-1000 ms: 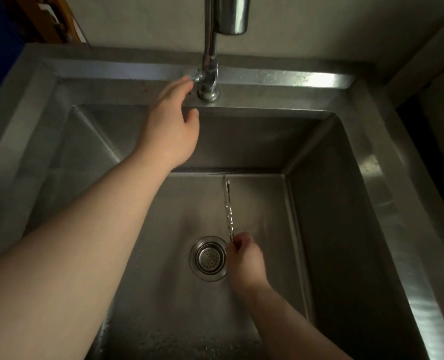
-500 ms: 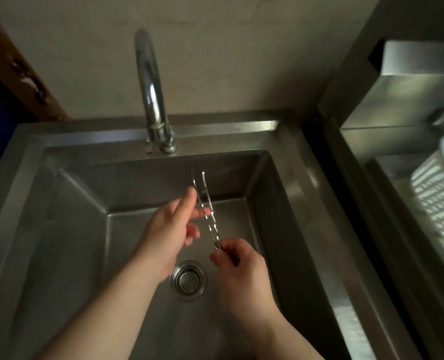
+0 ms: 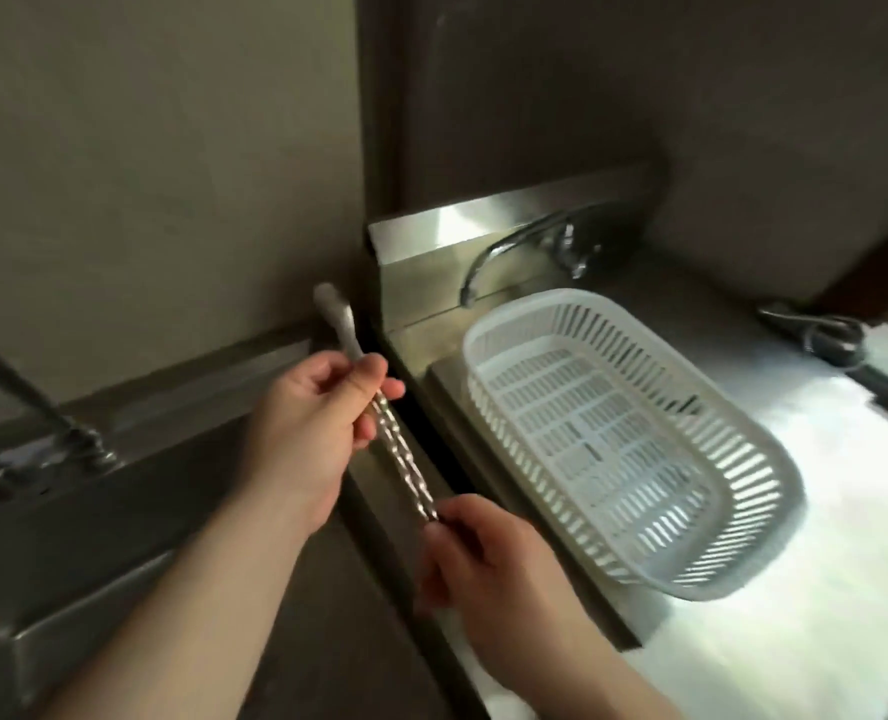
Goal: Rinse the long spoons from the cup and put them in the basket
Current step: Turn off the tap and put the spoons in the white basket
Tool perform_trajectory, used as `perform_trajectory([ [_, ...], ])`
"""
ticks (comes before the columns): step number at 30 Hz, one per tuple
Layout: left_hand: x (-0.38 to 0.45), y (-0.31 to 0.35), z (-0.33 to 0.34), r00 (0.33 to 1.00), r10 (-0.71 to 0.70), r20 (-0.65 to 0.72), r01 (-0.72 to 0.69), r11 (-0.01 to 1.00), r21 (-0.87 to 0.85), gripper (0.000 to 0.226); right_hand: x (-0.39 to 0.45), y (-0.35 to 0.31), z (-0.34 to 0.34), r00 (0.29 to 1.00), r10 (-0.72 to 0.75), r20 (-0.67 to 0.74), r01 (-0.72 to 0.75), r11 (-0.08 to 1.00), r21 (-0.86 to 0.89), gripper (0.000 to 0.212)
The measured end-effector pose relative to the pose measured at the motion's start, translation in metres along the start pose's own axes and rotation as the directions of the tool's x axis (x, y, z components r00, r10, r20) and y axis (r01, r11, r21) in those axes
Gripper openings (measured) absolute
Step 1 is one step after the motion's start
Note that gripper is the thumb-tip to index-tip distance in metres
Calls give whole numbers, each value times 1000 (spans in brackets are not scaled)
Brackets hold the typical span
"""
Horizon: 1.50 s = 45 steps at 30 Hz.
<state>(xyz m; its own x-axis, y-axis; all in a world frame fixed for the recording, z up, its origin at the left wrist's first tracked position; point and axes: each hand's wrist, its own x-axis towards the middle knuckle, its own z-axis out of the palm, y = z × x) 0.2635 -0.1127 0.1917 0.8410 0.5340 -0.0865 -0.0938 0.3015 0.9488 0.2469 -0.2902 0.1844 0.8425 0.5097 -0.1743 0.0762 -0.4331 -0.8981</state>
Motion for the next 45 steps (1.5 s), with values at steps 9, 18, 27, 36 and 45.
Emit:
perform_trajectory([
  [9,9,-7,163,985,-158,71,158,987,8,30,-12,10,-131,934,137,-331,-93,985,143,22],
  [18,59,-68,209,958,-286,-30,285,935,211,27,38,62,-193,884,299,-358,-298,953,58,21],
  [27,86,-129,216,860,-483,-164,481,660,577,28,102,109,-184,841,450,-299,-534,777,-334,21],
  [36,92,-148,217,876,-461,-140,378,477,794,36,109,124,-175,897,301,-323,-435,725,-533,26],
  [45,102,-149,211,881,-439,-176,319,278,906,35,108,128,-172,890,280,-359,-452,636,-626,25],
])
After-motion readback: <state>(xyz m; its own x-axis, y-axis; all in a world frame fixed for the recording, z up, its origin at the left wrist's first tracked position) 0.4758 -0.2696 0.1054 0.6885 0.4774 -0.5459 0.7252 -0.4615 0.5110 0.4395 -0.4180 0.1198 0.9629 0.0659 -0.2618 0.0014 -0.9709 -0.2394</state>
